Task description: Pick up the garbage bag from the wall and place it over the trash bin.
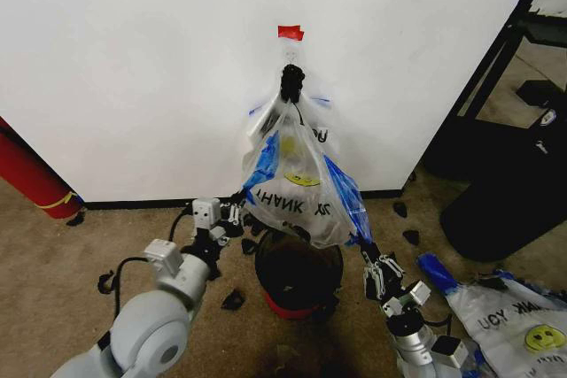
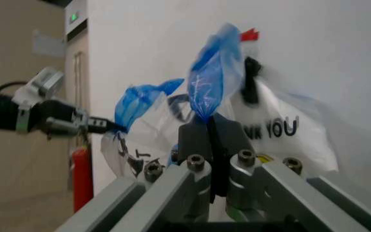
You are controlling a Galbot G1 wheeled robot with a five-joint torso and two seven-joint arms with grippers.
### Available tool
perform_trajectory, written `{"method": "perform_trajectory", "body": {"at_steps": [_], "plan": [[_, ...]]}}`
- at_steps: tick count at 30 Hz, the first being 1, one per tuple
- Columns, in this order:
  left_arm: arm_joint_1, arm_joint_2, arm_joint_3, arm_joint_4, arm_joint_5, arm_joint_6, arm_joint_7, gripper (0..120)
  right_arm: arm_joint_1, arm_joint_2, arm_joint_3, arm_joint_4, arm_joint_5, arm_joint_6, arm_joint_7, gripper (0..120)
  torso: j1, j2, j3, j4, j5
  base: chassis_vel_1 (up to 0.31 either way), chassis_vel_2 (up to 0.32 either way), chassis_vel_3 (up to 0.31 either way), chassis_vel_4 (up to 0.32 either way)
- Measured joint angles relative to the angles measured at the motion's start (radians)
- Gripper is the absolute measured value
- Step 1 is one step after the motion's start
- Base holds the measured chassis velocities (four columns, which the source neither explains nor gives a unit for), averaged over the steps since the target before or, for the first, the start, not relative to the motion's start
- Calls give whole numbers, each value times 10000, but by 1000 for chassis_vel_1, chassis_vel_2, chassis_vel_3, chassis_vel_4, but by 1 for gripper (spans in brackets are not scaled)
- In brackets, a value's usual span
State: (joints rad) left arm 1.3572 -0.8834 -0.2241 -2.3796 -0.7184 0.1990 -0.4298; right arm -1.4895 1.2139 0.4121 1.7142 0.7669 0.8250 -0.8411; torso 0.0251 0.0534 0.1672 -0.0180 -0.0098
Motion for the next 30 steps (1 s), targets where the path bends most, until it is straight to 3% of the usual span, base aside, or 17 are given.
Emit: {"method": "perform_trajectory", "body": {"at_steps": [7,15,22,30], "plan": [[260,-81,-93,-83,142,22,-302,0,150,-174,262,-221,-141,0,-525,0,1,0,1,-1,-2,0,0,0,0],[924,-132,-286,-1194,333,565,-1409,0,44,-120,202,803,327,-4,31,0,1,0,0,0,0,0,0,0,0],[1064,94,-689,-1266,-864,1306,-2089,0,-285,-132,689,2652,-1167,-13,1359,0,1,0,1,-1,-3,0,0,0,0],[680,-25,-696,-1260,-1779,1460,-2170,0,-301,-288,1105,4000,-1357,-407,1662,0,1,0,1,-2,-3,0,0,0,0]]}}
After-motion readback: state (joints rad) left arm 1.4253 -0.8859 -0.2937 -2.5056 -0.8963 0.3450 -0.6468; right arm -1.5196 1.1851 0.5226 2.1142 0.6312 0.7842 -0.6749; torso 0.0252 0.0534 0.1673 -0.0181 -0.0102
